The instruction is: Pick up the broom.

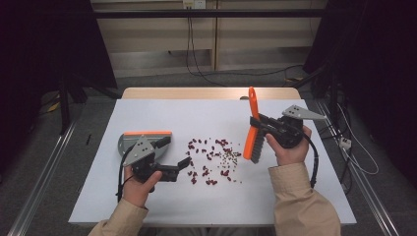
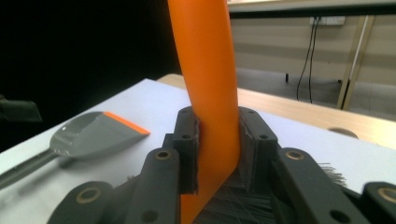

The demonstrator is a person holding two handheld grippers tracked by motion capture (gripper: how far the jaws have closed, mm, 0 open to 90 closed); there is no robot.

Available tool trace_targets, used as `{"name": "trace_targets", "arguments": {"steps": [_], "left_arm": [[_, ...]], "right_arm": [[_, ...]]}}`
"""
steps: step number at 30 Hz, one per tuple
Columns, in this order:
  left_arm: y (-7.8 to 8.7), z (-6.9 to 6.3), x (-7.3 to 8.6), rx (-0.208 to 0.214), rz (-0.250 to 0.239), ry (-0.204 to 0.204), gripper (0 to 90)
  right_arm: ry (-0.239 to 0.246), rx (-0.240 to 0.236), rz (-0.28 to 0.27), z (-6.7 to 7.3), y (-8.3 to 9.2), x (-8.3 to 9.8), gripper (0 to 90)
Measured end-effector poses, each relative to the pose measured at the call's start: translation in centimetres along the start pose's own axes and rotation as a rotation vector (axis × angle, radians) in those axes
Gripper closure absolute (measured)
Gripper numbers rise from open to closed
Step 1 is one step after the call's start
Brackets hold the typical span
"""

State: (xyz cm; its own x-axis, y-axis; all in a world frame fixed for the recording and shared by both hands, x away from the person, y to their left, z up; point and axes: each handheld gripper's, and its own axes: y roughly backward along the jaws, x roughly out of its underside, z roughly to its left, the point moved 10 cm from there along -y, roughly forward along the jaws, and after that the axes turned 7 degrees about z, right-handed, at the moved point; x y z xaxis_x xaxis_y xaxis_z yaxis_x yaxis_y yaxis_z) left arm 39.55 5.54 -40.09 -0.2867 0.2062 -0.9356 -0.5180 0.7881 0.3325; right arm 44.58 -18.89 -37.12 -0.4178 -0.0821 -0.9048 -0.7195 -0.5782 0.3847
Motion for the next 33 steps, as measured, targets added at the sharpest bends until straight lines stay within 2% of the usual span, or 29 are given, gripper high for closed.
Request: {"name": "trace_targets", "arguments": {"steps": [2, 3, 4, 5, 6, 7, 8, 9, 10, 11, 14, 16, 18, 21, 22, 23, 27, 29, 33], "left_arm": [[-1.4, -0.7, -0.2, 0.034, 0.003, 0.021, 5.6], [-1.4, -0.7, -0.2, 0.034, 0.003, 0.021, 5.7], [-1.9, -0.9, -0.1, 0.046, 0.015, 0.019, 5.8], [-2.4, -1.2, -0.1, 0.054, 0.021, 0.025, 5.8], [-3.0, -1.4, 0.0, 0.058, 0.030, 0.030, 6.7], [-3.5, -1.5, 0.1, 0.055, 0.041, 0.028, 6.7], [-4.4, -1.7, 0.3, 0.060, 0.055, 0.041, 8.4], [-4.4, -1.7, 0.3, 0.060, 0.055, 0.041, 9.6], [-5.1, -1.6, 0.6, 0.055, 0.071, 0.055, 10.7], [-5.1, -1.6, 0.6, 0.055, 0.071, 0.055, 11.5], [-5.9, -1.6, 1.2, 0.051, 0.100, 0.081, 14.7], [-6.4, -1.5, 1.4, 0.046, 0.114, 0.093, 17.5], [-6.8, -1.6, 1.6, 0.056, 0.118, 0.126, 19.9], [-7.0, -1.5, 1.6, 0.050, 0.123, 0.124, 23.8], [-7.2, -1.7, 1.7, 0.057, 0.124, 0.133, 30.3], [-7.2, -1.7, 1.7, 0.057, 0.124, 0.133, 32.4], [-7.5, -1.7, 2.0, 0.045, 0.143, 0.146, 34.5], [-7.6, -1.7, 2.0, 0.052, 0.138, 0.161, 36.7], [-7.7, -1.7, 2.1, 0.050, 0.139, 0.167, 43.4]], "right_arm": [[0.009, -0.010, -0.006, 1.3, -1.0, -0.6, 71.4], [0.009, -0.010, -0.006, 1.3, -1.0, -0.6, 71.4], [0.020, -0.021, -0.005, 2.4, -1.9, -0.9, 71.3], [0.020, -0.021, -0.005, 2.4, -1.9, -0.9, 71.3], [0.029, -0.032, 0.002, 3.4, -2.9, -1.0, 71.3], [0.029, -0.032, 0.002, 3.4, -2.9, -1.0, 71.3], [0.030, -0.044, 0.010, 4.3, -3.9, -1.0, 71.4], [0.030, -0.044, 0.010, 4.3, -3.9, -1.0, 71.4], [0.034, -0.058, 0.015, 5.2, -4.8, -0.9, 71.3], [0.034, -0.058, 0.015, 5.2, -4.8, -0.9, 71.3], [0.048, -0.069, 0.027, 6.4, -6.2, -0.8, 71.3], [0.044, -0.085, 0.023, 7.0, -6.6, -0.8, 71.3], [0.056, -0.082, 0.029, 7.3, -7.0, -0.7, 71.3], [0.067, -0.076, 0.038, 7.6, -7.3, -0.6, 71.3], [0.068, -0.085, 0.040, 7.8, -7.5, -0.6, 71.3], [0.068, -0.085, 0.040, 7.8, -7.5, -0.6, 71.3], [0.075, -0.077, 0.038, 8.1, -7.8, -0.6, 71.3], [0.074, -0.079, 0.032, 8.3, -7.9, -0.8, 71.3], [0.084, -0.089, 0.022, 9.1, -8.1, -1.1, 71.3]]}}
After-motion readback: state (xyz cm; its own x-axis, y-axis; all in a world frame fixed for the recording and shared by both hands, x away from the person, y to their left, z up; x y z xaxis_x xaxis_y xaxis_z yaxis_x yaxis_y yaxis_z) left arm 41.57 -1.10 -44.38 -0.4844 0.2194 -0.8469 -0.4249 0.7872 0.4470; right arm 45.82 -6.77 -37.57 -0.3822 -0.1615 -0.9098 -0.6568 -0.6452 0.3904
